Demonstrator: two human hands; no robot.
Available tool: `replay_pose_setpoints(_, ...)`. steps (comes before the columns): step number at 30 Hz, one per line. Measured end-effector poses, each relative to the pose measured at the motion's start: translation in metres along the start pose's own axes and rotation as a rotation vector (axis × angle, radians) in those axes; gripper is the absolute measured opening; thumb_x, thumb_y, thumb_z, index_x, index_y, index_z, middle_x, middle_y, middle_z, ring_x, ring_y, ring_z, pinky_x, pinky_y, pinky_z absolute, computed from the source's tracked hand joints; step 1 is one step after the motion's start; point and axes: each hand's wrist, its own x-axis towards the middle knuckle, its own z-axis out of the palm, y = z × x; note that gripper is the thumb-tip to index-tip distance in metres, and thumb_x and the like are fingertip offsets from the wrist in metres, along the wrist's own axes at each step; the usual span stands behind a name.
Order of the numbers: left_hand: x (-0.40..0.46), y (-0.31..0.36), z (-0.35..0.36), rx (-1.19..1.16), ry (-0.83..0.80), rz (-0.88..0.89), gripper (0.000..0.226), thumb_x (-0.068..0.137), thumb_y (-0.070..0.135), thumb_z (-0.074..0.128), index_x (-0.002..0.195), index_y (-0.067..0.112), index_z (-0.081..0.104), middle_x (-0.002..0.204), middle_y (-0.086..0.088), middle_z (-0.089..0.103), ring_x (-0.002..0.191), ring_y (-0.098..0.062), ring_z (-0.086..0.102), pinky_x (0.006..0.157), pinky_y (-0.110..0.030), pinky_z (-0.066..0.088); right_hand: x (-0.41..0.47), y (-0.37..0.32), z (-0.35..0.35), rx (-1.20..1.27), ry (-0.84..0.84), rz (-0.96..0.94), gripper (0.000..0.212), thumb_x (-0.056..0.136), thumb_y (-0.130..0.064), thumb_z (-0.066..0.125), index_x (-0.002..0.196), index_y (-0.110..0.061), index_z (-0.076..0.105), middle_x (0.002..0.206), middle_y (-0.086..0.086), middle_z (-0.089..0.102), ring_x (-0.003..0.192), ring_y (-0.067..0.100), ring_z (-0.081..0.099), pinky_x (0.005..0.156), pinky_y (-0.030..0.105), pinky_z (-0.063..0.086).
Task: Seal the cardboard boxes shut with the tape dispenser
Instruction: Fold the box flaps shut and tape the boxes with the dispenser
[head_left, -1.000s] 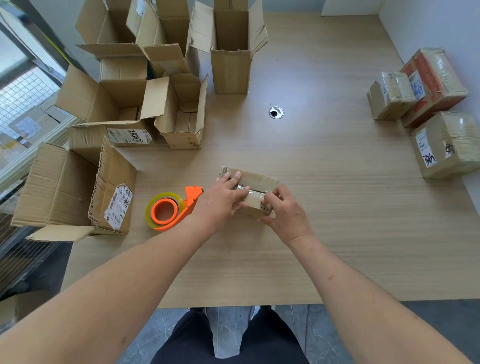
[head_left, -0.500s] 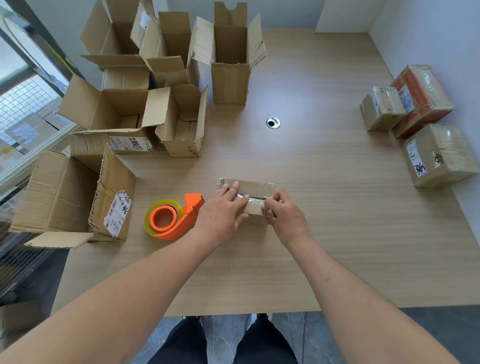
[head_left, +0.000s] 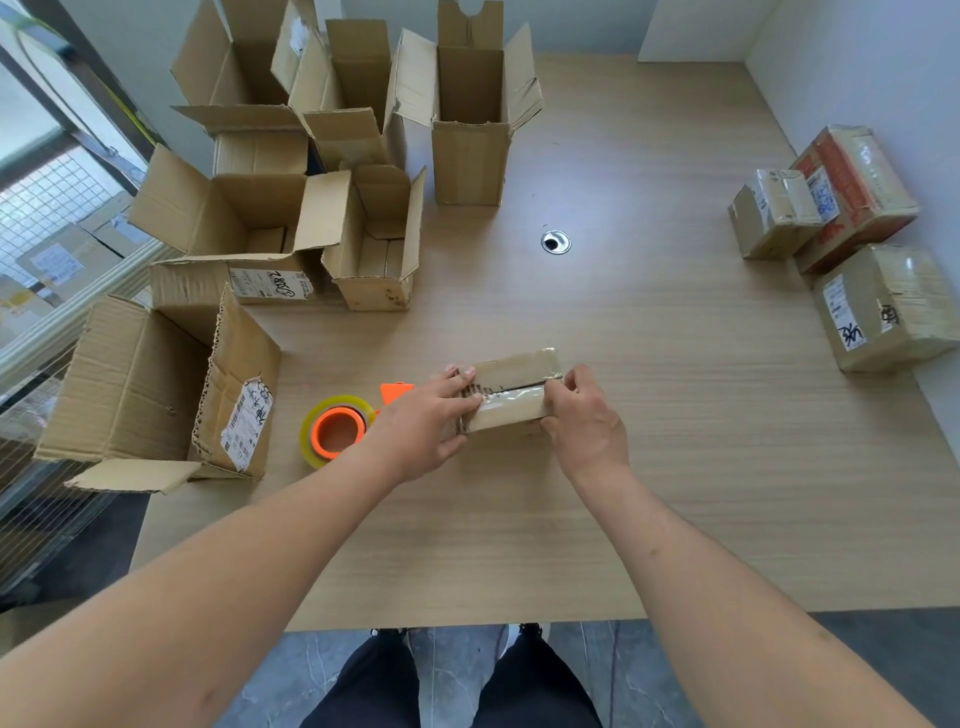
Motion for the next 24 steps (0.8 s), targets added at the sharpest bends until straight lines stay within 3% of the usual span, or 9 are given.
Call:
replay_pose_setpoints(4,0.000,0.004,0.008,0.056,0.067,0.001,0.056,0.075,0.014,0.085,0.129,0.014,0.070,0.152,-0.009,0.049,0.143,-0.031,0.043,0.111,-0.041,0.043,0.001,-0.006,-0.004,-0.037,-0.049,0.012,0.031,0.082,-0.020,0.080,0.098,-0.016,0.054,0.112,0.004,0.042,0.087,0.027,0.051,0.060,0.032,0.041)
replay_pose_setpoints(7,0.003,0.005,0.013,0.121,0.074,0.012,0.061,0.061,0.017,0.095,0.118,0.012,0.075,0.140,-0.014,0.060,0.128,-0.038,0.058,0.098,-0.046,0.053,0.000,-0.016,-0.004,-0.172,-0.103,-0.003,0.064,0.076,-0.042,0.086,0.123,-0.016,0.052,0.134,0.008,0.040,0.113,0.028,0.050,0.082,0.039,0.049)
replay_pose_setpoints(9,0.005,0.008,0.015,0.186,0.072,0.030,0.063,0.058,0.024,0.098,0.116,0.012,0.076,0.135,-0.017,0.064,0.120,-0.040,0.063,0.096,-0.046,0.055,-0.006,-0.021,0.003,-0.241,-0.075,-0.048,0.083,0.066,-0.052,0.089,0.131,-0.017,0.051,0.144,0.014,0.037,0.120,0.032,0.046,0.095,0.040,0.047)
replay_pose_setpoints(12,0.003,0.009,0.011,0.232,0.071,0.048,0.069,0.054,0.040,0.098,0.115,0.016,0.075,0.130,-0.015,0.064,0.104,-0.039,0.065,0.087,-0.044,0.059,-0.016,-0.023,0.008,-0.191,0.023,-0.134,0.080,0.062,-0.045,0.093,0.128,-0.019,0.056,0.131,0.011,0.045,0.110,0.030,0.050,0.086,0.038,0.053)
replay_pose_setpoints(15,-0.005,0.007,0.006,0.251,0.059,0.045,0.080,0.043,0.046,0.098,0.116,0.022,0.075,0.123,-0.012,0.063,0.086,-0.034,0.059,0.077,-0.039,0.057,-0.025,-0.020,0.011,-0.115,-0.104,-0.225,0.081,0.071,-0.045,0.088,0.137,-0.022,0.047,0.128,0.004,0.038,0.113,0.023,0.048,0.083,0.040,0.056)
replay_pose_setpoints(18,-0.009,0.004,0.002,0.276,0.023,0.053,0.089,0.041,0.050,0.097,0.122,0.023,0.072,0.120,-0.011,0.060,0.088,-0.032,0.056,0.079,-0.038,0.055,-0.028,-0.019,0.013,-0.040,-0.137,-0.238,0.101,0.067,-0.068,0.080,0.147,-0.023,0.040,0.138,0.002,0.035,0.121,0.022,0.047,0.084,0.040,0.055)
replay_pose_setpoints(20,-0.009,0.002,-0.001,0.273,0.012,0.065,0.085,0.047,0.049,0.096,0.124,0.024,0.071,0.118,-0.011,0.058,0.091,-0.031,0.054,0.082,-0.038,0.054,-0.027,-0.021,0.015,-0.003,-0.120,-0.230,0.099,0.069,-0.076,0.073,0.147,-0.023,0.041,0.140,0.000,0.035,0.121,0.022,0.049,0.082,0.040,0.056)
replay_pose_setpoints(24,-0.012,-0.001,-0.005,0.212,0.024,0.111,0.070,0.064,0.039,0.088,0.129,0.024,0.067,0.114,-0.010,0.052,0.096,-0.028,0.050,0.087,-0.037,0.051,-0.019,-0.023,0.014,-0.005,-0.143,-0.247,0.086,0.081,-0.059,0.072,0.152,-0.026,0.036,0.149,-0.003,0.028,0.128,0.020,0.049,0.080,0.041,0.057)
